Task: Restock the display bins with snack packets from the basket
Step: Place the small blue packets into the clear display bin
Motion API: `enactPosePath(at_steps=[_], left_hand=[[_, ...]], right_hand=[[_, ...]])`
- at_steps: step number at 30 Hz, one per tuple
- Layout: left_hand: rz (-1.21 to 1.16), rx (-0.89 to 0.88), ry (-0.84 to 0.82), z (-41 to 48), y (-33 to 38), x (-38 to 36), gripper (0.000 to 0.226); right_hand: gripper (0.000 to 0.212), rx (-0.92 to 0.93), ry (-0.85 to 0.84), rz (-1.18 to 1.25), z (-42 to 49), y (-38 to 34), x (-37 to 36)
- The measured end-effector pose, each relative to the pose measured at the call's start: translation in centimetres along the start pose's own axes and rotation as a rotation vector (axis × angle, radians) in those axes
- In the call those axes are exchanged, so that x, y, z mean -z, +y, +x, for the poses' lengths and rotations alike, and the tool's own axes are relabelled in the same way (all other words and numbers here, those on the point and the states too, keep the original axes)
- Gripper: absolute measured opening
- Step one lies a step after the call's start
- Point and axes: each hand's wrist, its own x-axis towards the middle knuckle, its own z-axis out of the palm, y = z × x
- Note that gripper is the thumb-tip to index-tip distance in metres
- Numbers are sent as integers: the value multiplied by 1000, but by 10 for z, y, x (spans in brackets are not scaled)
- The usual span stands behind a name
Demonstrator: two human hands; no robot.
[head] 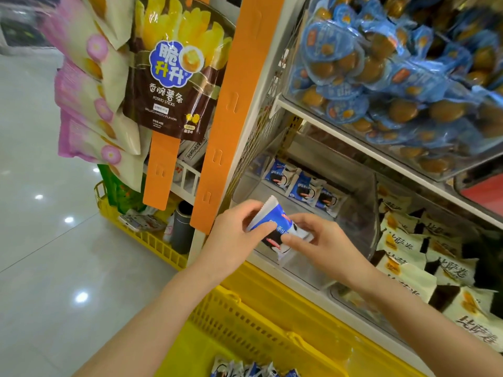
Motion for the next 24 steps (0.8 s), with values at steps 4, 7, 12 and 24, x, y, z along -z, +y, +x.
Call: enactPosePath(at_steps=[4,7,12,24], left_hand=[[346,-183,-1,22,-8,4,27],[679,-276,-83,30,-24,5,29],[828,-405,-140,32,-35,6,44],[802,-520,-80,39,-52,6,36]], right_hand=[[32,-127,173,-52,20,11,24],[36,-163,320,-198,54,28,39],[40,-202,315,-308,123,57,28],[38,-215,217,-586,204,101,-1]])
